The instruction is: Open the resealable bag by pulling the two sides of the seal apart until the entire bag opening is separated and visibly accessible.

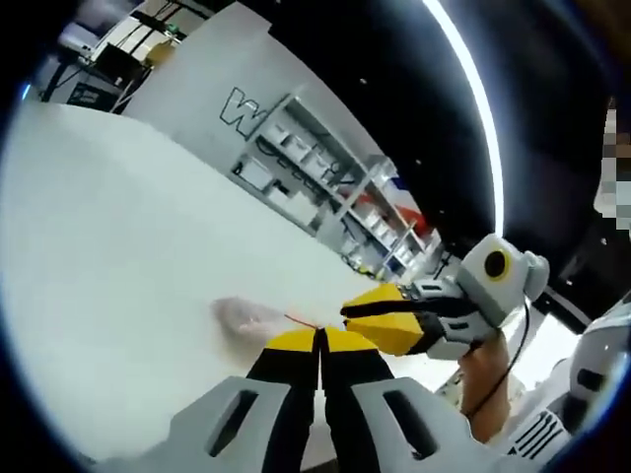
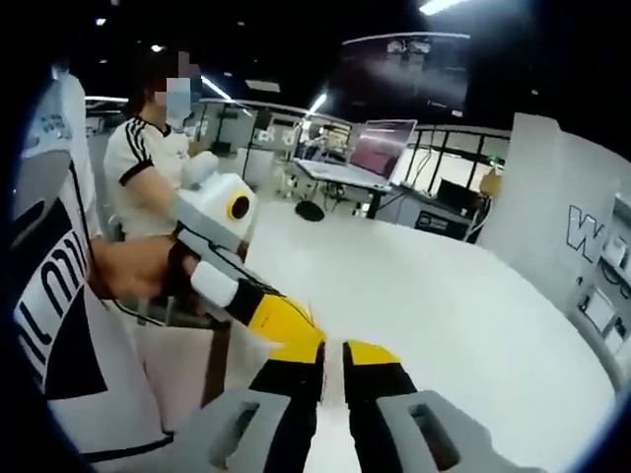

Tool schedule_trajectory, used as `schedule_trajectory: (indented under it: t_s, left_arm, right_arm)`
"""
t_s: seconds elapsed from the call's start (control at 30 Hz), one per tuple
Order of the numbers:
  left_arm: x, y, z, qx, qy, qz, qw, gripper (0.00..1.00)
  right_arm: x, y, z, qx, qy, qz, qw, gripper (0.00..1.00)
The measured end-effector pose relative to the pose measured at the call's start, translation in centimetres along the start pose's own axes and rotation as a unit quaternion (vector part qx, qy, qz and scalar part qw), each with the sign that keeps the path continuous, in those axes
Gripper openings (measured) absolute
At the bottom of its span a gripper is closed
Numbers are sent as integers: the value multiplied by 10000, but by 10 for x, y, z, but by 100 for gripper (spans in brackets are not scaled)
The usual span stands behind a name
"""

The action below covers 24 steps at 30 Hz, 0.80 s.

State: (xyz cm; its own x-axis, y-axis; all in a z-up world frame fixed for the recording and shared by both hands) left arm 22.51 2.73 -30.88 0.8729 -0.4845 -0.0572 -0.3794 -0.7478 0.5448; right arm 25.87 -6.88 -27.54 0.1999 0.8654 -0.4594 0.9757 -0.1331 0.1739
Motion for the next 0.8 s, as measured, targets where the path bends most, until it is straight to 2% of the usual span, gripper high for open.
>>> schedule_trajectory:
  t_s: [0.23,0.63,0.8]
  left_arm:
    - [-2,0,3,173,-68,-20,9998,0]
    - [-3,-1,6,504,-202,-101,9985,0]
    - [-2,0,6,547,-291,-180,9979,0]
  right_arm:
    - [5,-2,-1,51,-19,-166,9998,1]
    - [12,-3,6,64,-277,-451,9986,0]
    - [12,-5,5,88,-286,-337,9990,0]
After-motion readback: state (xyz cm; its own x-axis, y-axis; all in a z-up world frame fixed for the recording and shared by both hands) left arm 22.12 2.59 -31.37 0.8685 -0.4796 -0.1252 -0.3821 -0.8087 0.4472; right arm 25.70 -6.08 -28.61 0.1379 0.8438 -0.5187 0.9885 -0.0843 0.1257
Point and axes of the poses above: the point that each gripper's makers call its tool centre point, and the gripper's own axes: x roughly forward along the fingers, y roughly to its right, z roughly out of its underside, the point moved 6 cm from there along -x, roughly backward along the fingers, and after that the axes turned 5 degrees about x, right-handed, at the moved point
